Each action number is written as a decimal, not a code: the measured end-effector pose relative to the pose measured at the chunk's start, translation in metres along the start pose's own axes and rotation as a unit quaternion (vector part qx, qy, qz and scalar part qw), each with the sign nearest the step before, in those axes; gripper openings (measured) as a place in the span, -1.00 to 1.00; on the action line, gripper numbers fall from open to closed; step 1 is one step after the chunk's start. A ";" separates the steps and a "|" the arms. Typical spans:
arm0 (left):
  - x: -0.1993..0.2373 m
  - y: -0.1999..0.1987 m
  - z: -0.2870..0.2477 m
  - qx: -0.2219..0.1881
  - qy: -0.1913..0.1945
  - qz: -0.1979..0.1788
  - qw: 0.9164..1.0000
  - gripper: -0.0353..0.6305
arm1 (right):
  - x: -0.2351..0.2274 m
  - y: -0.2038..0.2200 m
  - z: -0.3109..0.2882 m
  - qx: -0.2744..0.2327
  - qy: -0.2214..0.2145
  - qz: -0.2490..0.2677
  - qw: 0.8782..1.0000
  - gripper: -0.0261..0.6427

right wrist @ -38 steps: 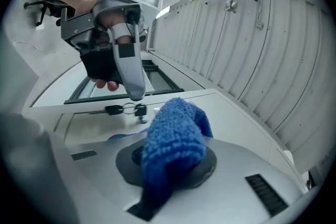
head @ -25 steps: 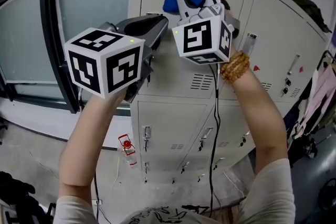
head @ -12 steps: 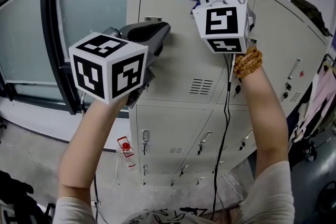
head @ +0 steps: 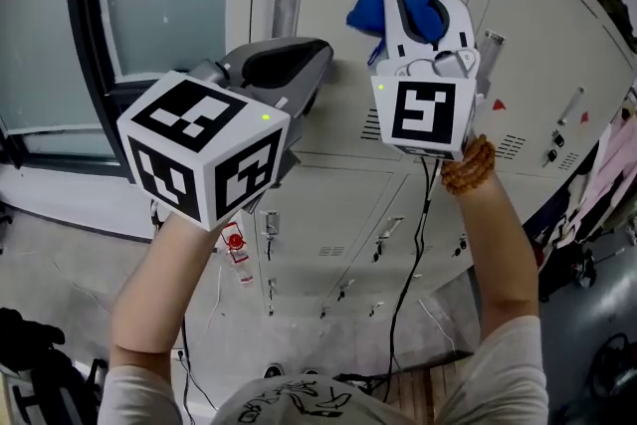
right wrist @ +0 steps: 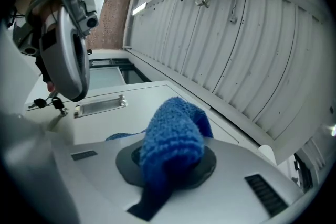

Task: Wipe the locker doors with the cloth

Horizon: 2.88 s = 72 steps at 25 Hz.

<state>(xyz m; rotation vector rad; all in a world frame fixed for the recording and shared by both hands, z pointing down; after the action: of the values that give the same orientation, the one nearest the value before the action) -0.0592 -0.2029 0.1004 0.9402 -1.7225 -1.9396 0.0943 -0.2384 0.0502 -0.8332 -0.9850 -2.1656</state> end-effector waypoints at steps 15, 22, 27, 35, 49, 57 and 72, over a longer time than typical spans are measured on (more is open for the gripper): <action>-0.014 0.081 -0.016 0.050 0.002 0.064 0.997 -0.89 | 0.126 0.060 0.082 0.019 -0.040 0.024 0.999 -0.83; -0.029 0.107 -0.036 0.073 0.019 0.073 0.994 -0.89 | 0.164 0.095 0.118 0.025 -0.076 0.075 0.994 -0.83; -0.040 0.104 -0.048 0.066 0.037 0.078 0.994 -0.89 | 0.155 0.118 0.131 0.029 -0.066 0.139 0.988 -0.83; -0.044 0.075 -0.043 0.043 0.038 0.052 0.997 -0.89 | 0.108 0.103 0.106 0.056 -0.037 0.140 0.988 -0.83; -0.006 -0.014 -0.022 -0.015 0.019 0.009 1.000 -0.89 | -0.041 0.026 -0.001 0.030 0.026 0.077 0.996 -0.83; 0.004 -0.041 -0.010 -0.039 0.010 -0.012 0.999 -0.89 | -0.112 -0.008 -0.049 0.023 0.048 0.007 0.999 -0.83; 0.012 0.024 0.029 -0.036 -0.030 0.028 0.999 -0.89 | 0.034 -0.001 0.016 0.025 -0.065 0.015 0.997 -0.83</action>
<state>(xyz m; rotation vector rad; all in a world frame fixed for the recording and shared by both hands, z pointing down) -0.0913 -0.1944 0.1212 0.8082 -1.6805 -1.9982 0.0771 -0.2343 0.0830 -0.9685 -1.0798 -2.0740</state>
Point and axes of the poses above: the fingertips, and each gripper's own axes: z backward along the fingers, x to its left, y out of its underside, the point moved 9 cm from there along z, backward along the fingers, and after that the axes turned 12 degrees about x, right-handed, at the moved point
